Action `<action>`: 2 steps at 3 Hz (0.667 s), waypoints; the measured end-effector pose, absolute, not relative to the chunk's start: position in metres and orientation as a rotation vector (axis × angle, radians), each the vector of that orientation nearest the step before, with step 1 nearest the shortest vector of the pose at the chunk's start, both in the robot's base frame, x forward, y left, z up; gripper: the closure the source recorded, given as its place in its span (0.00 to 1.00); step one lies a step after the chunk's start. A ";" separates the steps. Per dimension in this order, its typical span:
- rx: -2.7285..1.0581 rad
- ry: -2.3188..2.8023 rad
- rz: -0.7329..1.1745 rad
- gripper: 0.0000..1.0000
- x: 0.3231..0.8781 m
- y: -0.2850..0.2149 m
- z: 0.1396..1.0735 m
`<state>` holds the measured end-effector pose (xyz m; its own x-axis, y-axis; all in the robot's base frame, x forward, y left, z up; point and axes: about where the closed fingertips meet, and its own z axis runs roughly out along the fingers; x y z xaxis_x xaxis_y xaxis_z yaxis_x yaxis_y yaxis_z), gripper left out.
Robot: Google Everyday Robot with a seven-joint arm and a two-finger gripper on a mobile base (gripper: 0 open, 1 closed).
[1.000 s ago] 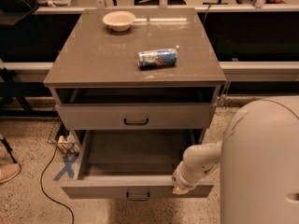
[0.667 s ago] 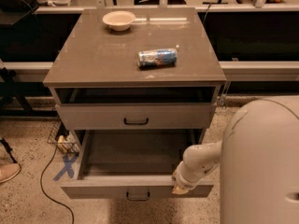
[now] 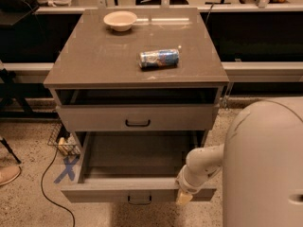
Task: Open middle drawer
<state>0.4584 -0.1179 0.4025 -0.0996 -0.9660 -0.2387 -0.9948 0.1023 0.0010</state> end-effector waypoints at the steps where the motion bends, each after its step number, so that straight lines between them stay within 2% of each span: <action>1: -1.980 2.193 0.243 0.00 0.458 -0.118 0.402; 2: -1.968 2.175 0.246 0.00 0.452 -0.124 0.406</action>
Offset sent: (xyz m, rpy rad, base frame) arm -0.0133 -0.0157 0.0119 0.0417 -0.0377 -0.0004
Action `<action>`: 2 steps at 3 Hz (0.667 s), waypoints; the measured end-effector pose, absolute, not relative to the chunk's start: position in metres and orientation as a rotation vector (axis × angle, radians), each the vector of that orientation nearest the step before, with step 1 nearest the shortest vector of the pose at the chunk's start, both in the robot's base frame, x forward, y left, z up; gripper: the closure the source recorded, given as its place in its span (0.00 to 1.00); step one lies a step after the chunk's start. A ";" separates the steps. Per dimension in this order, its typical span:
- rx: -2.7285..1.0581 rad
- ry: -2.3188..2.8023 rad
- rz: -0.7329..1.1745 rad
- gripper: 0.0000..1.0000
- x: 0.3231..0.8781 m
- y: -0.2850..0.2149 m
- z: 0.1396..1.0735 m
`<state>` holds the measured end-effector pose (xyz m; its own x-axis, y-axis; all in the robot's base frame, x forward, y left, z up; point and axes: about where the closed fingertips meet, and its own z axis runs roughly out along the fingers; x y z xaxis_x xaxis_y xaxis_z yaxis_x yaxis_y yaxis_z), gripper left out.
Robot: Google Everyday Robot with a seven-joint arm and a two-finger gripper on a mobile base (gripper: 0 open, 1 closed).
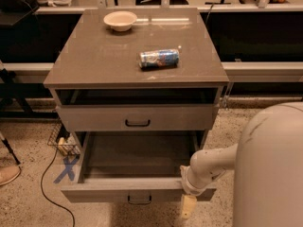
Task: Open middle drawer
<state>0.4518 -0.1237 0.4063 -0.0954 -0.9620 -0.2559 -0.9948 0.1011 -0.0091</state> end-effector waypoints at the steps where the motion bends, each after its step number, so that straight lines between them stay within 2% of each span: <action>1: -1.906 2.113 0.231 0.00 0.448 -0.139 0.441; 2: -1.772 2.067 0.099 0.00 0.434 -0.196 0.520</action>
Offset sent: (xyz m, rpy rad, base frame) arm -0.0298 -0.1414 0.1862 0.1015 -0.3606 -0.1757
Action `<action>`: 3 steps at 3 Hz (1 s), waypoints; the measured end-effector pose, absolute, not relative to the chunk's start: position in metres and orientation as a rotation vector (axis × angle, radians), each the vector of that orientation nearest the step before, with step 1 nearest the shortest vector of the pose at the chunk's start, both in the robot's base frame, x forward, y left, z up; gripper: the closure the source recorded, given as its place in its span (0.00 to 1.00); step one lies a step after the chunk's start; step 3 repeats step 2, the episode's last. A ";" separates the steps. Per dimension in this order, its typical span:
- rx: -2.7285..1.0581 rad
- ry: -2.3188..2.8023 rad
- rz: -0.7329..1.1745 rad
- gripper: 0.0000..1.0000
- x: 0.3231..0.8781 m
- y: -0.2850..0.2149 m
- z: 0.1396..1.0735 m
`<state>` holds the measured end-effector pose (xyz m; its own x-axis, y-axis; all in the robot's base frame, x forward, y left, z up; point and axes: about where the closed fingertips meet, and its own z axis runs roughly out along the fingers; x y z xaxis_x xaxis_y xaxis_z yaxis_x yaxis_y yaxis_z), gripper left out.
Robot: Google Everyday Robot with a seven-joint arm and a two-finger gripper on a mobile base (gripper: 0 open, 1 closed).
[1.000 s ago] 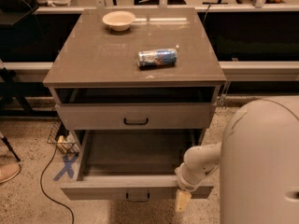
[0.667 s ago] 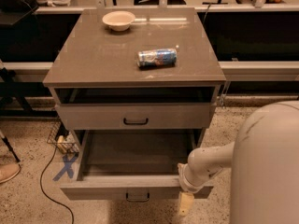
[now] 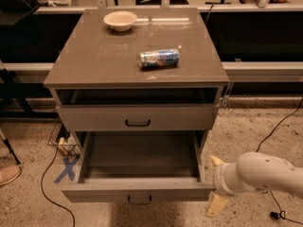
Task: Open middle drawer
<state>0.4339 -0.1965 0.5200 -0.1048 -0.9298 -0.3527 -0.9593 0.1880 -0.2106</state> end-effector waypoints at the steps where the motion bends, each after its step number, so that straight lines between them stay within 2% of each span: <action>1: -1.674 2.065 -0.021 0.00 0.429 -0.239 0.581; 3: -1.659 2.073 -0.038 0.00 0.425 -0.247 0.586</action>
Offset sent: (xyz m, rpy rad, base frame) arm -0.0048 -0.0381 0.0550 -0.0128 -0.0865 -0.0648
